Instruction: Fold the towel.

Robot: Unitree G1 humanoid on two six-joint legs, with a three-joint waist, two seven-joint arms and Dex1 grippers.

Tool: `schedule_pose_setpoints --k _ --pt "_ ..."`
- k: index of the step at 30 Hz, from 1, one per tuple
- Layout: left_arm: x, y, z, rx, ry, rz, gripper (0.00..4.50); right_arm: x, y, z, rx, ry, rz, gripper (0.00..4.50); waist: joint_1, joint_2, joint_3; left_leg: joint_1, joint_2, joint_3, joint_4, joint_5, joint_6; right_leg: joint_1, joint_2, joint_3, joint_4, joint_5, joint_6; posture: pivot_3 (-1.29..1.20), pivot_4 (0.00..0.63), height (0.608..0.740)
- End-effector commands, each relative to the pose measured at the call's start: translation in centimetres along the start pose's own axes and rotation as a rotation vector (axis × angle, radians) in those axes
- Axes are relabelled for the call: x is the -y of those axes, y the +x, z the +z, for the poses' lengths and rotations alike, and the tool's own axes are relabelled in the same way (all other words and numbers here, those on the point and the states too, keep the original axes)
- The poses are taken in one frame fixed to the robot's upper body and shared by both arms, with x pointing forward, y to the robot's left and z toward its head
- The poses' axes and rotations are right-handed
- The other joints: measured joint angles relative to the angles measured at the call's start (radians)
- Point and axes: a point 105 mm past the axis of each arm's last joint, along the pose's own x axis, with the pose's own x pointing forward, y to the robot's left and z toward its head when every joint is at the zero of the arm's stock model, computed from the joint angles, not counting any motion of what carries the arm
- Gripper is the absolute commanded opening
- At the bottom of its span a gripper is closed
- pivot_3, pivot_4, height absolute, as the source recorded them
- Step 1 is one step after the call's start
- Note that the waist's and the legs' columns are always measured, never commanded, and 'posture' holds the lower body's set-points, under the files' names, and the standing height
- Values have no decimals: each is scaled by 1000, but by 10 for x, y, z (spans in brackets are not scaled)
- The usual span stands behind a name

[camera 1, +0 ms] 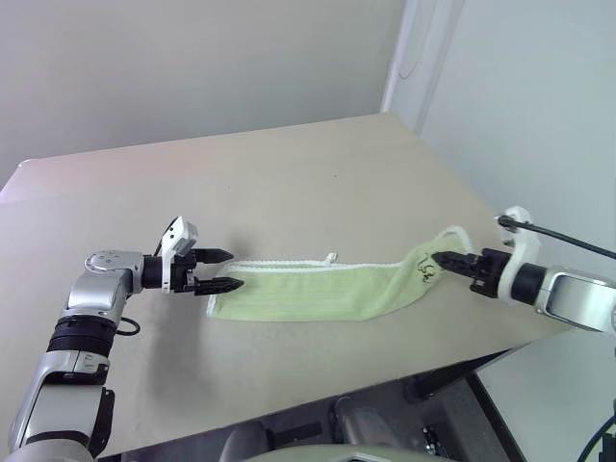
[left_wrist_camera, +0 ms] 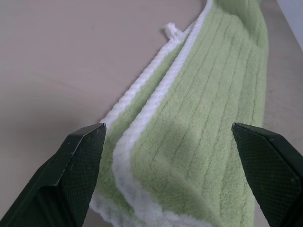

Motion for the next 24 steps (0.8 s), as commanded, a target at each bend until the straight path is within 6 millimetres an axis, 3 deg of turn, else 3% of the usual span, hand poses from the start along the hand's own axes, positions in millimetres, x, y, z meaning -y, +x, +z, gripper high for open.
schedule_pose_setpoints --k 1,6,15,18,24 --pt "-3 -4 14 14 58 16 4500 -45 7 -2 -34 -162 157 7 0 0 0 0 0 0 0 0 0 0 0 0 0 0 0 0 0 740" --pt "-3 -4 12 2 65 14 4500 -77 24 -26 -127 -259 285 7 0 0 0 0 0 0 1 0 0 0 0 0 0 0 0 0 0 740" --pt "-4 3 11 3 67 11 4500 -72 71 -54 -228 -240 247 7 0 0 0 1 0 0 1 0 0 0 0 0 1 0 0 0 0 740" --pt "-3 3 10 4 65 9 4500 -76 79 -58 -240 -239 265 726 0 0 0 0 0 0 1 0 0 0 0 0 1 0 0 0 0 740" --pt "-1 2 8 3 60 7 4500 -93 88 -53 -218 -252 330 2862 0 0 0 1 0 0 2 0 0 0 0 0 2 0 0 0 0 740"
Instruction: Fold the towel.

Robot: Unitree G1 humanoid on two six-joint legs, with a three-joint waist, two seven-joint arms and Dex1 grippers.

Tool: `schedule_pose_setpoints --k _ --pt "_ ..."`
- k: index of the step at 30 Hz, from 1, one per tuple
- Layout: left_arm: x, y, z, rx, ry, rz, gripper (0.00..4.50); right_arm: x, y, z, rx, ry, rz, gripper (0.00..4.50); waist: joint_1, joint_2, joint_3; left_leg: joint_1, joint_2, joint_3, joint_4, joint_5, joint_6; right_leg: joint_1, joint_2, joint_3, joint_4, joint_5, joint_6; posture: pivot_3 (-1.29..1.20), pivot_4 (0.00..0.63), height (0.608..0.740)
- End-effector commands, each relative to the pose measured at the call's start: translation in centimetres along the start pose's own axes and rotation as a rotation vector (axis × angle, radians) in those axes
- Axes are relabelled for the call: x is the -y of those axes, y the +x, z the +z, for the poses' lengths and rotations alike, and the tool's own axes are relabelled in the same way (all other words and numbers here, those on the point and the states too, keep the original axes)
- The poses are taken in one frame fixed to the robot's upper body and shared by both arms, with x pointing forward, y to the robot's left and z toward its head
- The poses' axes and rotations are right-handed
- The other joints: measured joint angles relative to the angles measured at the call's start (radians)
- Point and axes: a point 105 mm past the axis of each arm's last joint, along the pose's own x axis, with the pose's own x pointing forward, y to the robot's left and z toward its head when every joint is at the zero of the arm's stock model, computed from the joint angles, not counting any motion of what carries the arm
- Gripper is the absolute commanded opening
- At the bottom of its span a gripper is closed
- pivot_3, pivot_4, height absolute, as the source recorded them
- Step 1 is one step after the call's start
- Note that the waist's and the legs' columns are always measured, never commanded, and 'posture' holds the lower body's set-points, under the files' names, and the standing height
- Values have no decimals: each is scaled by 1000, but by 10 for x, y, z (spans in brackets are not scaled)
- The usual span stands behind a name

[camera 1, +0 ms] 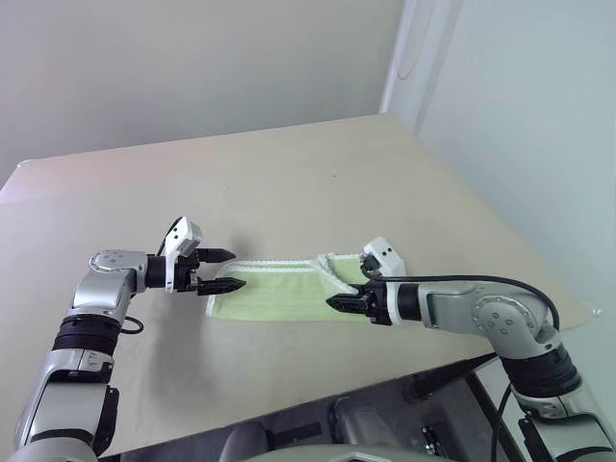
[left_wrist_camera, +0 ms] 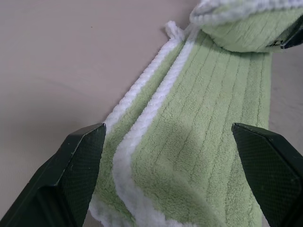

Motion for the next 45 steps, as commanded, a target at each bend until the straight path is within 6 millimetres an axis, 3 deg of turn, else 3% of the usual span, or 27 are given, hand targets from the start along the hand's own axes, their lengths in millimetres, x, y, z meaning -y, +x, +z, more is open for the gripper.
schedule_pose_setpoints --k 1,4,5,8,11,15,23,29,31,38,45 --pt "0 -3 9 11 41 1 4500 -12 1 19 54 -52 51 3213 -1 0 0 0 0 0 0 0 0 0 0 0 0 0 0 0 0 740" --pt "1 -3 8 9 39 0 4500 -21 -1 27 92 -63 103 4348 -1 0 0 0 0 0 0 0 0 0 0 0 1 0 0 0 0 740" --pt "1 -3 8 10 37 0 4500 -24 -3 32 119 -58 120 4489 -1 0 0 0 0 0 0 0 0 0 0 0 1 0 0 0 0 740" --pt "0 -3 8 13 31 1 4500 -27 -16 53 249 -53 159 4489 -1 0 0 0 0 -1 1 0 0 0 0 0 1 0 0 0 0 740" --pt "-1 -2 10 21 26 7 4500 -16 -29 66 370 -103 90 4489 0 0 0 0 0 -1 1 0 0 0 0 0 1 0 0 0 0 740" --pt "-1 -3 12 27 22 8 4500 4 -25 53 367 -164 -9 4489 0 -1 0 0 0 -1 1 0 0 0 0 -1 1 0 0 0 0 740" --pt "-5 -21 17 26 -91 51 4500 17 13 8 242 -349 -91 4489 -7 -1 0 1 0 -1 2 0 0 0 1 0 4 0 0 0 0 740" --pt "-7 -36 -2 -127 -210 106 4500 43 32 -11 144 -441 -209 4489 -6 -1 0 2 0 -2 9 0 0 0 1 -1 6 0 0 0 0 740" --pt "-8 -39 -8 -158 -249 131 4500 46 34 -10 148 -450 -223 4489 -6 -2 -1 2 0 -2 11 0 0 1 1 0 6 0 0 0 0 740" --pt "-7 -29 -27 -193 -541 153 4500 28 17 38 361 -369 -164 4489 -3 -3 -2 2 -1 -5 12 0 0 1 2 -1 10 0 0 0 0 740" --pt "-3 -16 -39 -168 -812 145 4500 25 10 45 395 -307 -157 4489 -1 -1 -2 5 -2 -5 13 0 0 4 1 -1 12 0 0 0 0 740"
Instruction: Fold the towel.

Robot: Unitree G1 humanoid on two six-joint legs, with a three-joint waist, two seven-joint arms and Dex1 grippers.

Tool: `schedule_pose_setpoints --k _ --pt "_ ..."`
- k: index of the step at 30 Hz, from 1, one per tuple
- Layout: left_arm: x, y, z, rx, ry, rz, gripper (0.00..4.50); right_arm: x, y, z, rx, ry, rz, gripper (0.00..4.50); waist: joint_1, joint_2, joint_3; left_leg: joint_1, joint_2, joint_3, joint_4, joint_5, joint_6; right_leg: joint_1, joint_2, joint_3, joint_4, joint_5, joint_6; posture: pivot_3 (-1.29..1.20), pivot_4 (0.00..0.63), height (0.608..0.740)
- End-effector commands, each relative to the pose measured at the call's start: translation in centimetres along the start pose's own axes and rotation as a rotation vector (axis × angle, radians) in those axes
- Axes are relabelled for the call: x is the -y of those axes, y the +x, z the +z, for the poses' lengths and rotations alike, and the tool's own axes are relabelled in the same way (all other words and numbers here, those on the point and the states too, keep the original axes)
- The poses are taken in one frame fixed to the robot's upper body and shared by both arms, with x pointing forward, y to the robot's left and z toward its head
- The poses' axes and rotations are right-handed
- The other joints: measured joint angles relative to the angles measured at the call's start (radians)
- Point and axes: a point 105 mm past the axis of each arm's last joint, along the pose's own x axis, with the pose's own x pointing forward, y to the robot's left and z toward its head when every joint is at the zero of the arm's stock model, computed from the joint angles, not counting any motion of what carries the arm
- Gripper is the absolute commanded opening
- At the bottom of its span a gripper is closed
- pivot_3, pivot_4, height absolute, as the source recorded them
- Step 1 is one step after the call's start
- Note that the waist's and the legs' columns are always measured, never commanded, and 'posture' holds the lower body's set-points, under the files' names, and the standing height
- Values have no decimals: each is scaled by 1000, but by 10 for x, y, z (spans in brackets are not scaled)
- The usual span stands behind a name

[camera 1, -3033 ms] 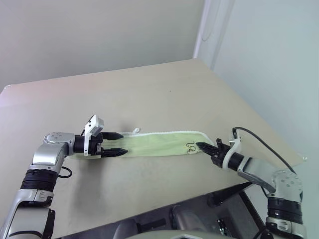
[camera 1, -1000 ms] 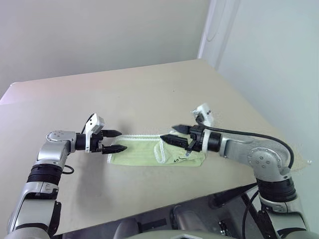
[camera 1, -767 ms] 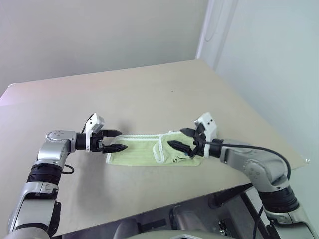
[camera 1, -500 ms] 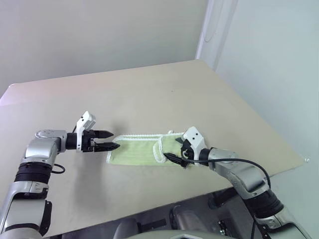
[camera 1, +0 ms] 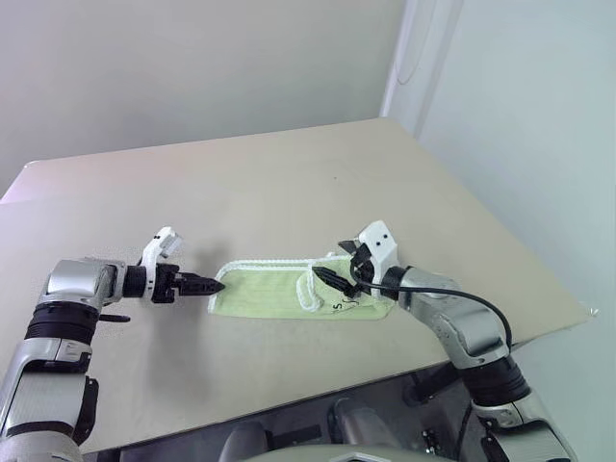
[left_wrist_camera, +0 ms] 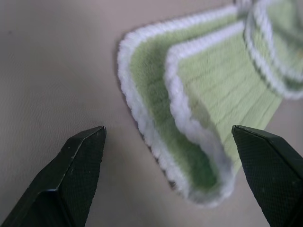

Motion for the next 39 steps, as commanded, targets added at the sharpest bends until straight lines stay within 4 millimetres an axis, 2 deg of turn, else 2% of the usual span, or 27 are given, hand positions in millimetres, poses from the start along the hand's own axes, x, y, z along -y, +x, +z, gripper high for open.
schedule_pose_setpoints --k 1,4,10,18,22,27,32,35,39 --pt "1 17 -15 -43 -148 -32 4500 0 -5 17 56 7 -5 4489 1 0 0 2 0 0 0 0 0 0 0 0 0 0 0 0 0 740" --pt "1 20 -19 -57 -174 -36 4500 1 -5 18 54 14 -9 4489 0 1 -1 11 0 0 0 0 0 7 -1 0 -1 -1 -1 0 0 740" --pt "21 36 -22 -70 -243 -158 4500 5 -9 24 77 41 -27 4489 2 6 -3 11 -1 0 -1 0 0 8 -1 1 -2 -1 0 0 0 740" --pt "25 41 -23 -64 -229 -187 4500 6 -10 19 59 34 -42 4489 2 6 -3 11 -2 0 -2 0 0 10 -2 1 -7 -1 0 0 0 740" --pt "24 41 -25 -54 -231 -191 3609 6 -11 19 59 34 -47 4500 1 6 -3 10 -2 0 -3 0 0 11 -2 1 -9 -1 0 0 0 740" --pt "27 40 -26 -40 -223 -223 1764 8 -10 17 54 37 -57 4500 -5 6 -3 10 -2 0 -4 0 0 10 -2 1 -9 -1 0 0 0 740" --pt "30 40 -18 -10 -233 -247 19 9 -10 16 51 39 -61 4500 -7 6 -3 10 -1 -1 -4 0 0 9 -2 1 -8 -1 0 0 0 740" --pt "27 40 -15 5 -220 -227 19 11 -14 14 46 38 -67 4500 -6 6 -3 10 -1 -1 -4 0 0 9 -2 1 -9 -1 0 0 0 740" --pt "18 25 -2 19 -166 -162 19 8 -21 14 48 38 -47 4500 -6 5 -2 9 -1 -1 -4 0 0 8 -2 1 -8 -1 0 0 0 740"
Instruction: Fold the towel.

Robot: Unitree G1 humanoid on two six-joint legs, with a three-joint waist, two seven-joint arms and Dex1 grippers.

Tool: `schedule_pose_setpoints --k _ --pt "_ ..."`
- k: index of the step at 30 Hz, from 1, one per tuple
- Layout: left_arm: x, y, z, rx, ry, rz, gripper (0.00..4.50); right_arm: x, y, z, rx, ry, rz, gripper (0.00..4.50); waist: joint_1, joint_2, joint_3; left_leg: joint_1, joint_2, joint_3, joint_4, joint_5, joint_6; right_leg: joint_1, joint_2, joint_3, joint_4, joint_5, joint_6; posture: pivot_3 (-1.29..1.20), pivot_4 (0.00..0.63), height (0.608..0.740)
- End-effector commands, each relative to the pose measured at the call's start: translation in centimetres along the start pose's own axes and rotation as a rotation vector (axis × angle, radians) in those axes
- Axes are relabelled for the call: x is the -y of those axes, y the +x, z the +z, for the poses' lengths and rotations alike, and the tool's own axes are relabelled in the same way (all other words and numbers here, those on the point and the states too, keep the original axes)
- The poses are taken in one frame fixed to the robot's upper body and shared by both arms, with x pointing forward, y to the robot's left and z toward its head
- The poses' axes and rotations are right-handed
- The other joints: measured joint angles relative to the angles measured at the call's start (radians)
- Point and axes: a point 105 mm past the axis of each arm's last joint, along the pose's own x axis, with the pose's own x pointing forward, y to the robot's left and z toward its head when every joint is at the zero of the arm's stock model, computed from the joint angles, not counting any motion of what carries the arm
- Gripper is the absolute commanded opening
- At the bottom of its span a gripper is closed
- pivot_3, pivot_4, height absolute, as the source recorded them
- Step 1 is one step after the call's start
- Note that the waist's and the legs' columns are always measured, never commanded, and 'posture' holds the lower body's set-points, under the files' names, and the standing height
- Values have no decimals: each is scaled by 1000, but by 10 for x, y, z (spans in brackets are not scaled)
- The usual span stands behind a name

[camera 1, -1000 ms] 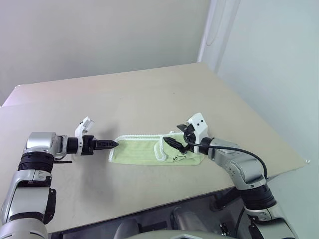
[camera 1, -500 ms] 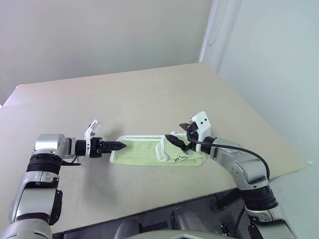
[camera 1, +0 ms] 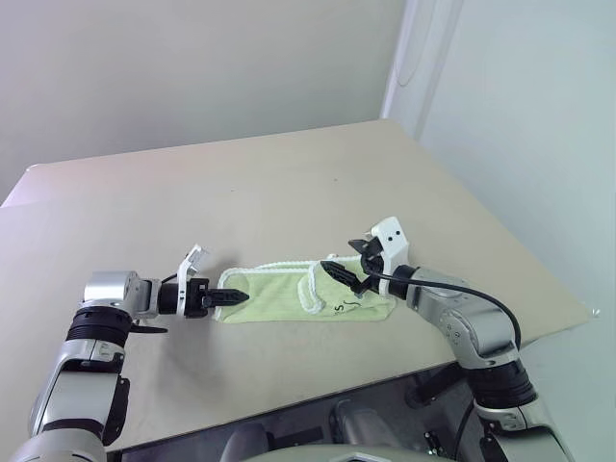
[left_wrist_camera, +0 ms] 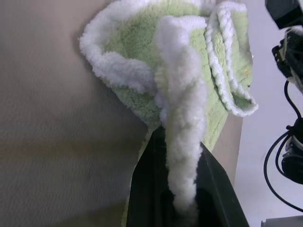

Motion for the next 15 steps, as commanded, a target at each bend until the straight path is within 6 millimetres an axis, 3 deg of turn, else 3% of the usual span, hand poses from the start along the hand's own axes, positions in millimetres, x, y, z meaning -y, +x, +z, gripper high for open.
schedule_pose_setpoints --k 1,9,15 --pt "6 -18 22 33 77 53 19 -4 -12 18 64 -29 35 4500 0 -1 1 0 0 0 0 0 0 0 0 0 0 0 0 0 0 740" --pt "13 -56 36 20 75 136 19 -23 -46 18 69 -36 193 4500 -6 -5 4 -1 0 0 -4 0 0 -2 0 0 -2 0 0 0 0 740" --pt "10 -76 37 -41 55 234 19 -22 -53 11 34 -43 199 4500 -3 -7 5 0 1 0 -8 0 0 -3 1 0 -3 -1 -1 0 0 740"
